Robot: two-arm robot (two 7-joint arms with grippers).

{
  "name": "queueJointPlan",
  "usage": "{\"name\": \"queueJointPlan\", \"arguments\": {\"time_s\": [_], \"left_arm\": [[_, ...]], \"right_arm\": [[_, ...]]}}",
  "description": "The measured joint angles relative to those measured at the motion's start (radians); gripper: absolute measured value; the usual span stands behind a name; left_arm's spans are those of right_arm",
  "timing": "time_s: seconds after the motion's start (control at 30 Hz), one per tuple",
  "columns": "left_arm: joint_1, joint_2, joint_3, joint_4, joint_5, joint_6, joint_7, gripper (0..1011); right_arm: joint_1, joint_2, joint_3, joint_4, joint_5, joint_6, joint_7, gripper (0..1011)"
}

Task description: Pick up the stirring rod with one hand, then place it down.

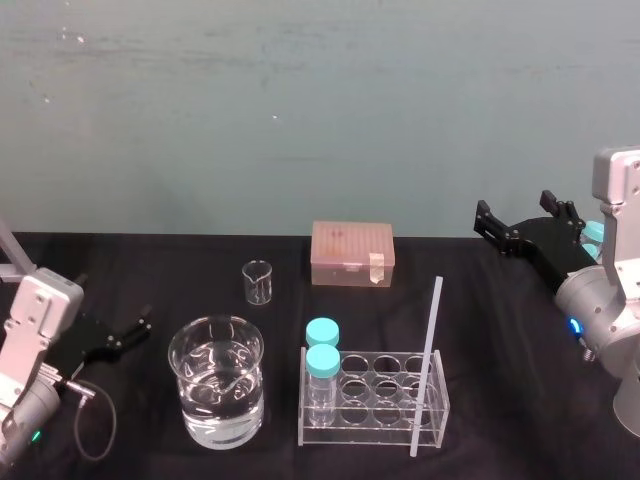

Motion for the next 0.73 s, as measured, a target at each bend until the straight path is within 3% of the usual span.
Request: {"name": "queueJointPlan", "arguments": {"time_s": [0.73], "left_arm": [[0.0,0.0,0.0,0.0,0.0,0.0,0.0,1005]], "right_arm": [[0.001,0.0,-0.001,0.0,-0.001,-0.001,-0.002,1003]]}}
